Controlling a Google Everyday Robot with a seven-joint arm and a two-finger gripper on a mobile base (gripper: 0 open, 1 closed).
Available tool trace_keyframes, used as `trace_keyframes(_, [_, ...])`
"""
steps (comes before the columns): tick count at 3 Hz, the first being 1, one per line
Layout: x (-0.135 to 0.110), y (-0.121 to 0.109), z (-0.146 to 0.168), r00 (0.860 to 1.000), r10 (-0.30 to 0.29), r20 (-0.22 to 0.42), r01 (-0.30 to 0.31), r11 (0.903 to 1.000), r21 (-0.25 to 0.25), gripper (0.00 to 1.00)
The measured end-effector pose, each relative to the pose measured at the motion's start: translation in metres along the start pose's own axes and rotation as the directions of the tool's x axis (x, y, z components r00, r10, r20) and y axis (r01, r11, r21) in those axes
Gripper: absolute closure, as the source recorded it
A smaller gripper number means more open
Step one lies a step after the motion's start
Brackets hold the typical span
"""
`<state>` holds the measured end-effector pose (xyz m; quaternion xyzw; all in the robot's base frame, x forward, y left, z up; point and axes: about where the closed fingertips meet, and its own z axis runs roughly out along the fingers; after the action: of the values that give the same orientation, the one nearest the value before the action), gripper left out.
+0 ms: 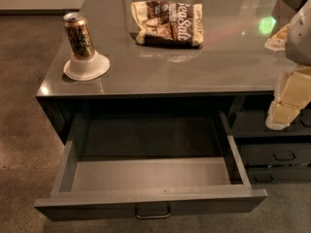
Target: Place orange can into top drawer
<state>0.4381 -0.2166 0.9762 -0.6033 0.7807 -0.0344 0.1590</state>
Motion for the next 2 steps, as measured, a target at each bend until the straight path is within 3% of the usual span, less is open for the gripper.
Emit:
trace_keyframes(1, [0.0, 0.0, 0.0, 1.0, 0.0, 0.0, 0.0, 1.0, 0.0, 0.0])
trace_keyframes(2, [-0.009, -0.01, -0.005, 0.998, 0.041, 0.054, -0.042, 0.999, 0.016, 0.0])
